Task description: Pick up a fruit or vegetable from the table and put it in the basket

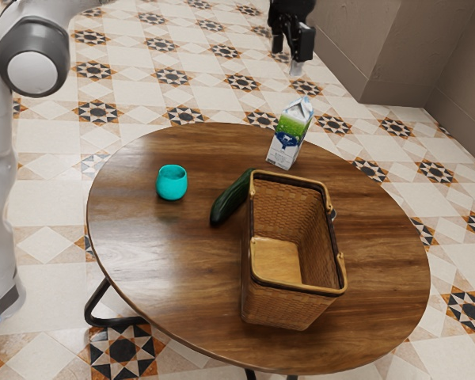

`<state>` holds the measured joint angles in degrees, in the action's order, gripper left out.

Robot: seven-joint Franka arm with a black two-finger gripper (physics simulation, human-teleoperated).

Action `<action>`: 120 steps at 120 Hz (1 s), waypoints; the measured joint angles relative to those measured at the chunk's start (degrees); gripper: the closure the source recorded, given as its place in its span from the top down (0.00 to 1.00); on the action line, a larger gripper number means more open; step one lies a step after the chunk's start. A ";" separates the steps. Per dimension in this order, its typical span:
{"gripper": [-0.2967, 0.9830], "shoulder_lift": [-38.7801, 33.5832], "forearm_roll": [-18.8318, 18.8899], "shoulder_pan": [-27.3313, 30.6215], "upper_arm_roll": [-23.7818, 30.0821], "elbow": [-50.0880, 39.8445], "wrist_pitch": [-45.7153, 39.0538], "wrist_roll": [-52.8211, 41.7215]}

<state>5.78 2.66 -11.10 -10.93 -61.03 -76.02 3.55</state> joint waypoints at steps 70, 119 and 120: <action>0.77 4.62 -3.95 2.28 -0.71 -1.16 4.04 27.83; 0.77 -11.31 -5.69 6.06 3.24 -34.09 -12.72 58.18; 0.77 -11.43 -5.70 5.93 3.50 -34.44 -13.07 58.75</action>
<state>-5.65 -3.04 -5.17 -7.44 -95.47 -89.09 62.29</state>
